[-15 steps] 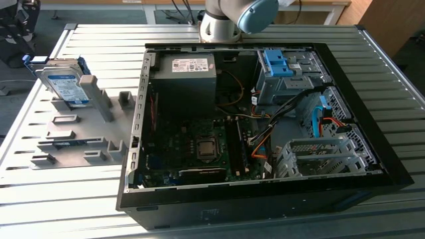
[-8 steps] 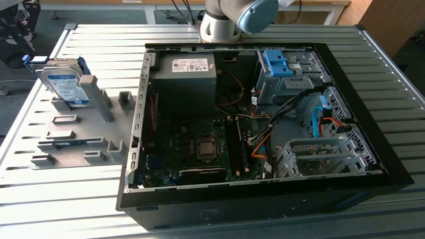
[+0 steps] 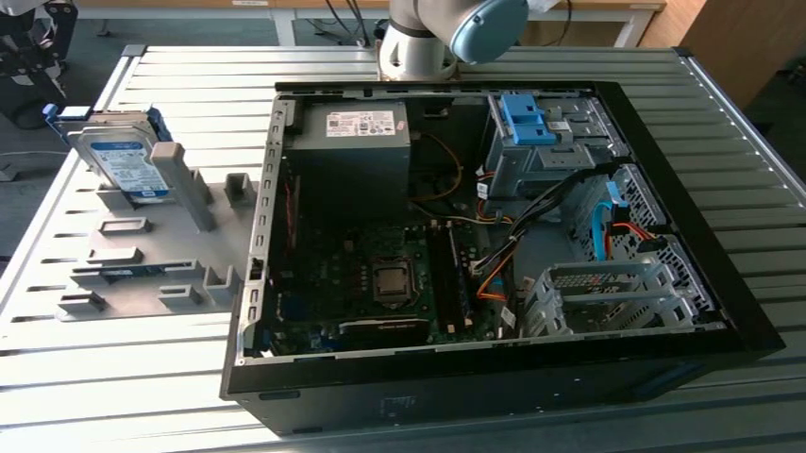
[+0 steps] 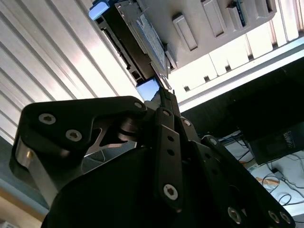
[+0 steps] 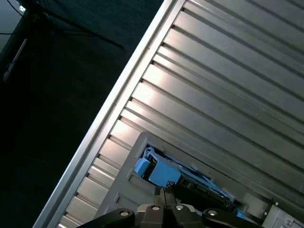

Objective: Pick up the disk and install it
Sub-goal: 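Pick up the disk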

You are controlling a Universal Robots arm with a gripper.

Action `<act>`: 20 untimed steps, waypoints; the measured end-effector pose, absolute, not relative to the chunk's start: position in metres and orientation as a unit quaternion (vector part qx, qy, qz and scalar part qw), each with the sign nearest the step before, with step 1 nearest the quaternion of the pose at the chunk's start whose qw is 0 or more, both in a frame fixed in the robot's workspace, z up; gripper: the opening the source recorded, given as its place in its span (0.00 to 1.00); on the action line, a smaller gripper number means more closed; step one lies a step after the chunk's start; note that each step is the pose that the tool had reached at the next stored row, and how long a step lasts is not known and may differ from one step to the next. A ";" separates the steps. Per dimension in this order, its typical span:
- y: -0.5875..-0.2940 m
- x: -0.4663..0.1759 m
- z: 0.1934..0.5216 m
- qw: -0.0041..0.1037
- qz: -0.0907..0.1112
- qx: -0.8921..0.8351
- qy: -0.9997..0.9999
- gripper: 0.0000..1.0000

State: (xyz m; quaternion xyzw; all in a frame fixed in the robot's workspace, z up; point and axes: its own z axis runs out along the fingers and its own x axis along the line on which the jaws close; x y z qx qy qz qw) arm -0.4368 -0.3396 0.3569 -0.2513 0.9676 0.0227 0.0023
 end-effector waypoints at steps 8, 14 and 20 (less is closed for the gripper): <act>-0.340 -0.437 0.357 0.002 0.023 -0.260 0.965 0.11; -0.340 -0.437 0.356 0.001 0.023 -0.313 0.950 0.11; -0.340 -0.437 0.356 0.000 0.023 -0.357 0.934 0.11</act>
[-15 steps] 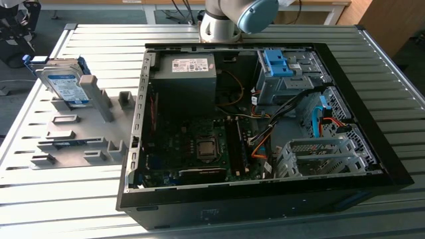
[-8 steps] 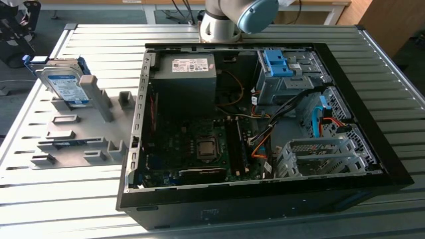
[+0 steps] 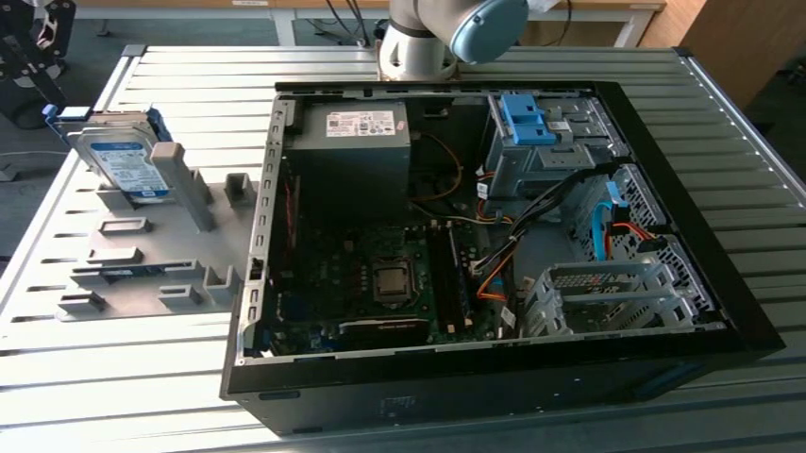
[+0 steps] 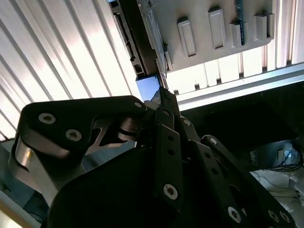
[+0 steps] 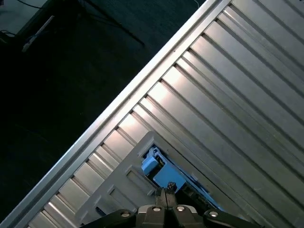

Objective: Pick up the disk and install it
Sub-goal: 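Pick up the disk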

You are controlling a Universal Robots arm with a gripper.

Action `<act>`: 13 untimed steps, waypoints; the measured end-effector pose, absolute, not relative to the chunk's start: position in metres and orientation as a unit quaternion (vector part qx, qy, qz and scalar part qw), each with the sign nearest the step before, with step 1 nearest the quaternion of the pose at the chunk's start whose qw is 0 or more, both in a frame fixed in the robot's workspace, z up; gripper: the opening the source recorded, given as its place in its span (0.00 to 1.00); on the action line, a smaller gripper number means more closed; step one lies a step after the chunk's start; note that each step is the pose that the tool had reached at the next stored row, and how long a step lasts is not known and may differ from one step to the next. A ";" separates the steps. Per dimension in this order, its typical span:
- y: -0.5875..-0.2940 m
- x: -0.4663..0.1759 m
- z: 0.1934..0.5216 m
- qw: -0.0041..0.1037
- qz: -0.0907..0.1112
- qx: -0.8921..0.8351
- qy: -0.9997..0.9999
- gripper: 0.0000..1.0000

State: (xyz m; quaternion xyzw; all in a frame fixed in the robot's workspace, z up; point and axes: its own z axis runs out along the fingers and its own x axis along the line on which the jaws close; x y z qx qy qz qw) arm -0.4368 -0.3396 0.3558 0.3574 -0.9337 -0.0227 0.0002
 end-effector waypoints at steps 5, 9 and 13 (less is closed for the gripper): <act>-0.340 -0.437 0.356 0.001 -0.023 0.380 -0.925 0.11; -0.340 -0.437 0.356 0.001 -0.023 0.398 -0.917 0.11; -0.340 -0.437 0.356 0.002 -0.023 0.426 -0.905 0.11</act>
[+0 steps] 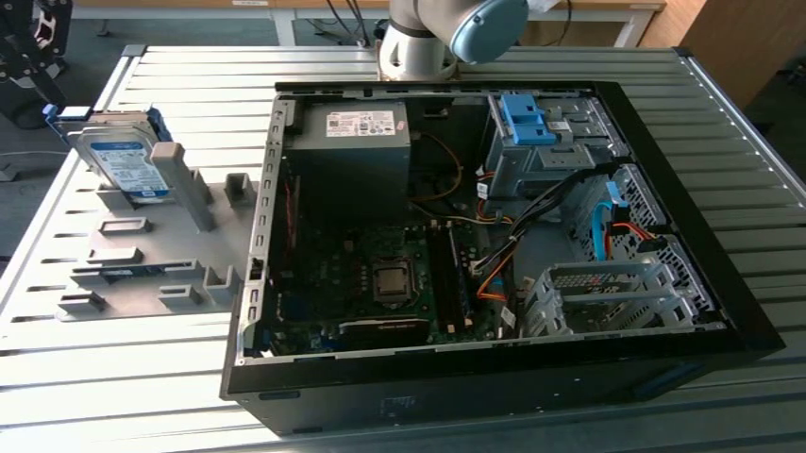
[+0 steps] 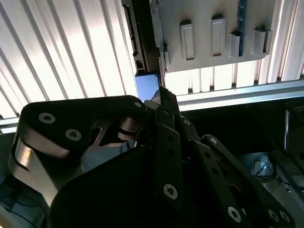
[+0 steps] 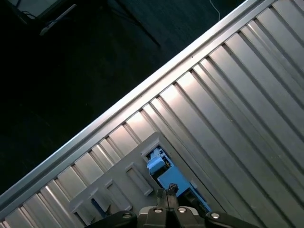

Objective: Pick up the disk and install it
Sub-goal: 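Pick up the disk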

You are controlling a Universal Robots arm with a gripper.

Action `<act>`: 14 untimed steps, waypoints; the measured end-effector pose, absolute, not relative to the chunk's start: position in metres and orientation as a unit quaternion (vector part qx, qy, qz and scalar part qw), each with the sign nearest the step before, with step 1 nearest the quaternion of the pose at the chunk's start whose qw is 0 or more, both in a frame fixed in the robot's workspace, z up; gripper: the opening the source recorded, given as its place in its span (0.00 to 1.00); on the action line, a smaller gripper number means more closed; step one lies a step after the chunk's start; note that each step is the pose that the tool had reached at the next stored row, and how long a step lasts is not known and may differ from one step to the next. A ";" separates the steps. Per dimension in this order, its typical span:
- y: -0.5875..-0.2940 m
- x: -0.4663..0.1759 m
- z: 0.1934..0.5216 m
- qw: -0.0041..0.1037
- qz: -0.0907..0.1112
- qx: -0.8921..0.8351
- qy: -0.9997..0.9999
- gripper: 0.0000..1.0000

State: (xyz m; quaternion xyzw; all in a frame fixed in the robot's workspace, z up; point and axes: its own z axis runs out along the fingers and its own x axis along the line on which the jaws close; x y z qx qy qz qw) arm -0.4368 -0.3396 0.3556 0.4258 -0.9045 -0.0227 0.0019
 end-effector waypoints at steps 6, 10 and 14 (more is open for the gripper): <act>-0.340 -0.437 0.356 0.003 -0.023 0.469 -0.883 0.11; -0.340 -0.437 0.355 0.004 -0.022 0.502 -0.865 0.11; -0.340 -0.437 0.355 0.004 -0.022 0.512 -0.859 0.11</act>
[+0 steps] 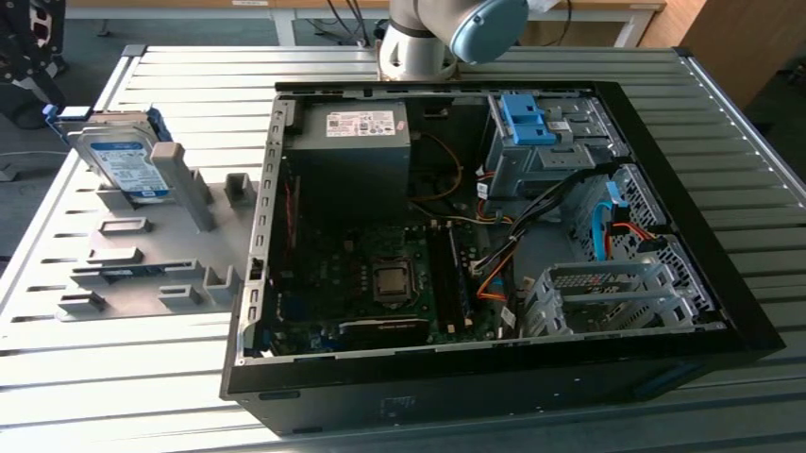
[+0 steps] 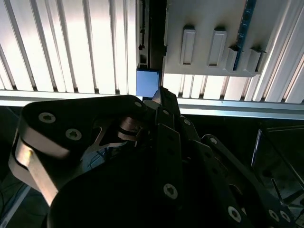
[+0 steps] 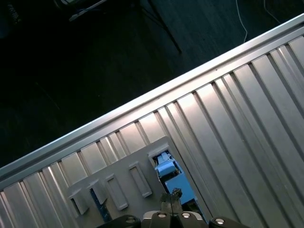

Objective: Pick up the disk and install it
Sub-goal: 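Pick up the disk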

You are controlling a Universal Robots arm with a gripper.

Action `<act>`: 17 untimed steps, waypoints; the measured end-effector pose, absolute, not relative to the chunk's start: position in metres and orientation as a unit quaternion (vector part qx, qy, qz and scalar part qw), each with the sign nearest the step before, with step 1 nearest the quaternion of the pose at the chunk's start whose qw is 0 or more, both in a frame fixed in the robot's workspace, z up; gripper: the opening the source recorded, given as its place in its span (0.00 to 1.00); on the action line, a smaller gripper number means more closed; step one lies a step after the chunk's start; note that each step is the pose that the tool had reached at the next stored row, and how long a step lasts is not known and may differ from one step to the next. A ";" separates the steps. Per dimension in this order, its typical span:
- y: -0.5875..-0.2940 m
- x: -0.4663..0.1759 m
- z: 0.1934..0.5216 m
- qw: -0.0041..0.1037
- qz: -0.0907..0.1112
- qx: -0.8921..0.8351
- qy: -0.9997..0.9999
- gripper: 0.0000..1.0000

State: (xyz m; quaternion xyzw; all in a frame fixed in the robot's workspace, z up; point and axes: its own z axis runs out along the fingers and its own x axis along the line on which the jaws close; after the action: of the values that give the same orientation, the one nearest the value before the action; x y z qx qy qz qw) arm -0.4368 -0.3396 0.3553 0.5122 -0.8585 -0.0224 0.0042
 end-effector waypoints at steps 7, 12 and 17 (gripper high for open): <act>-0.340 -0.437 0.355 0.004 -0.022 0.513 -0.858 0.11; -0.340 -0.437 0.355 0.004 -0.022 0.513 -0.858 0.11; -0.340 -0.437 0.355 0.005 -0.022 0.529 -0.848 0.11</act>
State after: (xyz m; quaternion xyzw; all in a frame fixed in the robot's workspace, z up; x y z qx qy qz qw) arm -0.4367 -0.3396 0.3552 0.5294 -0.8480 -0.0223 0.0046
